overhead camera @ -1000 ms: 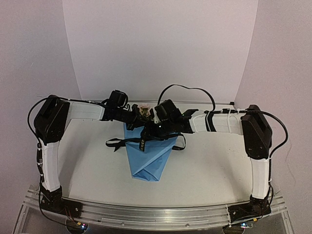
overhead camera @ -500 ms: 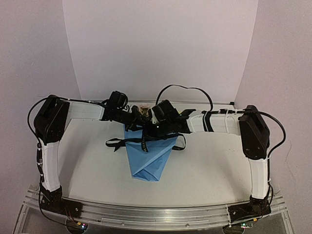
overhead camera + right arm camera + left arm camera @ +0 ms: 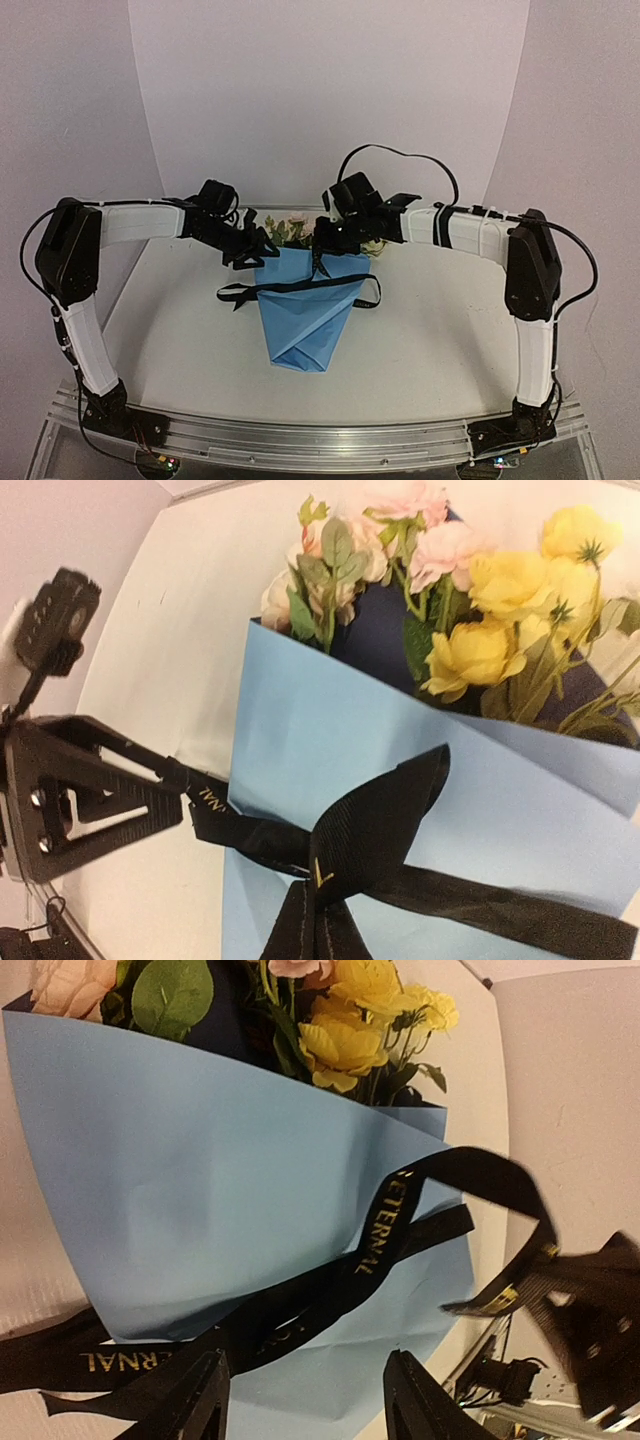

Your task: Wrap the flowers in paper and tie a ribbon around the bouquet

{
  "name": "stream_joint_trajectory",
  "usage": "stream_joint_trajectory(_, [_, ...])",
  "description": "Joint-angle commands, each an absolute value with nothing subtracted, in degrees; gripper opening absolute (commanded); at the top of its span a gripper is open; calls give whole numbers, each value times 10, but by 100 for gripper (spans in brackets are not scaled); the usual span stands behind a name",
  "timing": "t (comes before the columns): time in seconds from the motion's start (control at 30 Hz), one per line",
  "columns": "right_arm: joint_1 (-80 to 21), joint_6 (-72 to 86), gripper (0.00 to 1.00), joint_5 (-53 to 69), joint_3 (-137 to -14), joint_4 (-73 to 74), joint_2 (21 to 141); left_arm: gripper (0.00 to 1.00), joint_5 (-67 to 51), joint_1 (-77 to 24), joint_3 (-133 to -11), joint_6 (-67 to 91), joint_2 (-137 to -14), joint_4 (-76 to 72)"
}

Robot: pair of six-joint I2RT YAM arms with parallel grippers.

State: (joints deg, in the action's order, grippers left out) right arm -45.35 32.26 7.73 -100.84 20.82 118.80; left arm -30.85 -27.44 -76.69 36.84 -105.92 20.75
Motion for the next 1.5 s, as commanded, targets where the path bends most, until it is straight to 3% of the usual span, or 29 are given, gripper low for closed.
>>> stream_joint_trajectory(0.0, [-431,282,0,53,-1071,228,1215,55,-285,-284,-810,257,-1066,272])
stream_joint_trajectory(0.5, [-409,270,4,16,-1101,238,1268,59,-210,-354,-953,154,-1159,315])
stream_joint_trajectory(0.73, [-405,275,47,0,-1047,244,1219,52,-191,-378,-943,138,-1153,265])
stream_joint_trajectory(0.9, [-396,282,58,-15,-976,243,1144,50,-182,-382,-962,151,-1167,229])
stream_joint_trajectory(1.2, [-394,324,54,17,-848,228,1052,45,-137,-373,-990,201,-1192,218])
stream_joint_trajectory(1.47, [-423,301,54,58,-929,232,1109,41,-124,-325,-785,270,-1037,230])
